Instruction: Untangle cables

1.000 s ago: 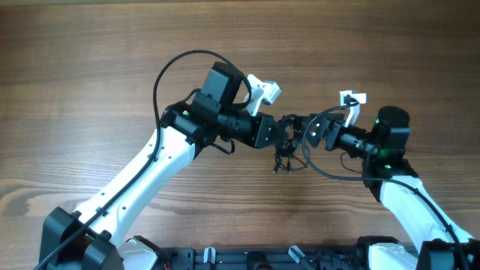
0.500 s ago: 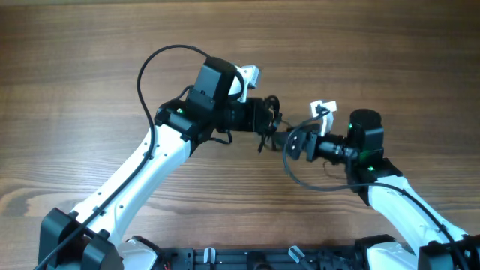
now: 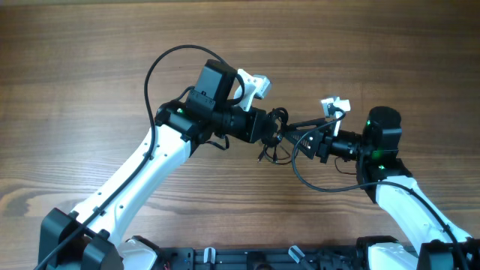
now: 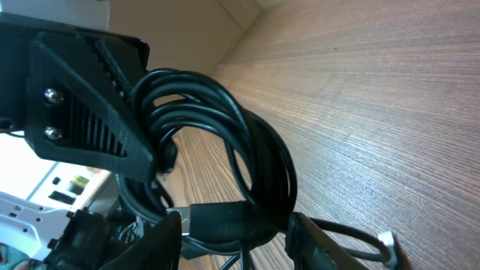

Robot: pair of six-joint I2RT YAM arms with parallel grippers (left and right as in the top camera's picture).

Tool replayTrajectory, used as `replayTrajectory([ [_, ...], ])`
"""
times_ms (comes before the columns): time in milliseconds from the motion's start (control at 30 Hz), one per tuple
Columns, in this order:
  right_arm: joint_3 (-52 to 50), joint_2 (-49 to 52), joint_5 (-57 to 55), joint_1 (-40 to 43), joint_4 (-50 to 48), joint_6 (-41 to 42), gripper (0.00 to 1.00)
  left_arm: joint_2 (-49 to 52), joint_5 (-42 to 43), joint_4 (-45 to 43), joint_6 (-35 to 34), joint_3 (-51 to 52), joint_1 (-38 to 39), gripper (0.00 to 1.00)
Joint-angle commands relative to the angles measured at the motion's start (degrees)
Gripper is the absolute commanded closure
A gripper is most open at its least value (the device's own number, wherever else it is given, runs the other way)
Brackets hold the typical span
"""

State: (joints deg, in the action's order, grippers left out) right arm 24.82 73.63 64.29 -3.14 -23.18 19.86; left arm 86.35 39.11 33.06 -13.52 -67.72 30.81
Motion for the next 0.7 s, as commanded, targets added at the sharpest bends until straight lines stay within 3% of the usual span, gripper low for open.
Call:
replayTrajectory([
  [0,0.24,-0.31,0.68,-0.28,-0.11,-2.03,0.51,-0.31,5.99,-0.44,1.57,-0.76,0.42,0.96],
  [100,0.24,-0.31,-0.15,-0.28,-0.15,-3.61,0.52,-0.31,6.93,-0.44,1.55,-0.76,0.57,0.96],
  [300,0.24,-0.31,1.09,-1.31,-0.15,-3.58,0.62,-0.31,9.77,-0.68,1.16,-0.76,0.59,0.96],
  [467,0.24,-0.22,-5.03,-4.66,-0.15,-3.58,0.67,-0.31,14.14,-0.63,1.68,-0.76,0.59,0.96],
  [600,0.24,-0.22,-9.01,-4.98,-0.81,-2.71,0.95,-0.31,18.53,-0.17,4.31,-0.76,0.59,0.96],
  [667,0.24,-0.22,-8.72,-5.01,-1.99,-0.17,0.95,-0.31,18.49,-0.09,4.31,-0.76,0.57,0.96],
])
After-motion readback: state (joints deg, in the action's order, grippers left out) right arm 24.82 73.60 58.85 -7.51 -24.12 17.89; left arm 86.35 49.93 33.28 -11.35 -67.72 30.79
